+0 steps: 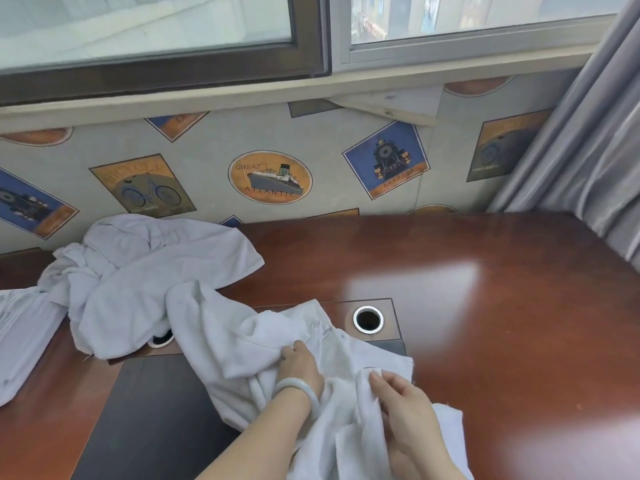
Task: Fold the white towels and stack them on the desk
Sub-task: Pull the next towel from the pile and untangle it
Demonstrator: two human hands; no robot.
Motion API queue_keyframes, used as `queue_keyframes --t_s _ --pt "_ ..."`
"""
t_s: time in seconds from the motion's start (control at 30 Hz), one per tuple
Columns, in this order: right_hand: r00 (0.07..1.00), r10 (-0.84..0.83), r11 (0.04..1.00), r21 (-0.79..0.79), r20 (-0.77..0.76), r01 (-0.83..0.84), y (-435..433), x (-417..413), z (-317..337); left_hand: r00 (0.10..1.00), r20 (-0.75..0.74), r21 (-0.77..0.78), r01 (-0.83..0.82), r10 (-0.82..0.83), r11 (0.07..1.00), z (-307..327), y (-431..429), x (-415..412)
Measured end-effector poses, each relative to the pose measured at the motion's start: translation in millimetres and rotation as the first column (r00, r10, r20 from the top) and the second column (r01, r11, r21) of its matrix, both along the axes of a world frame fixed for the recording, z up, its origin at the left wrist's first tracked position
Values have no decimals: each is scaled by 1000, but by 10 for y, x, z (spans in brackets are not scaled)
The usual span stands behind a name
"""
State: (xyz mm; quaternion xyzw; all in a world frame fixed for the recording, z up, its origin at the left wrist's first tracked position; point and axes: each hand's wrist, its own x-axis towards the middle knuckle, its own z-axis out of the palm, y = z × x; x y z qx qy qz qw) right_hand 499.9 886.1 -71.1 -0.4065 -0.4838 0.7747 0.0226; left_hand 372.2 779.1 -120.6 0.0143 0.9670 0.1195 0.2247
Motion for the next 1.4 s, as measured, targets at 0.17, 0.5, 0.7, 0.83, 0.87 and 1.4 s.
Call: queue_keyframes --t_s 0.17,0.5,0.7,0.83,0.87,1.4 --pt "999 -33 983 179 -39 40 128 -161 137 968 110 549 -249 227 798 187 -162 -31" --pt "923 163 986 100 -348 -136 57 -224 883 992 47 972 -19 -114 236 1434 -105 737" --pt "888 181 963 259 -423 -74 184 113 1176 952 -305 845 284 -27 453 1557 -121 935" --pt "887 212 915 402 -410 -33 138 224 1308 879 -473 738 428 -51 522 1727 -125 1084" --pt "884 210 905 426 -417 -14 114 245 1338 868 -490 718 455 -81 528 1758 -129 1116" --pt "777 403 844 525 -485 -110 44 237 1435 834 -541 722 527 -109 448 1819 -415 1097"
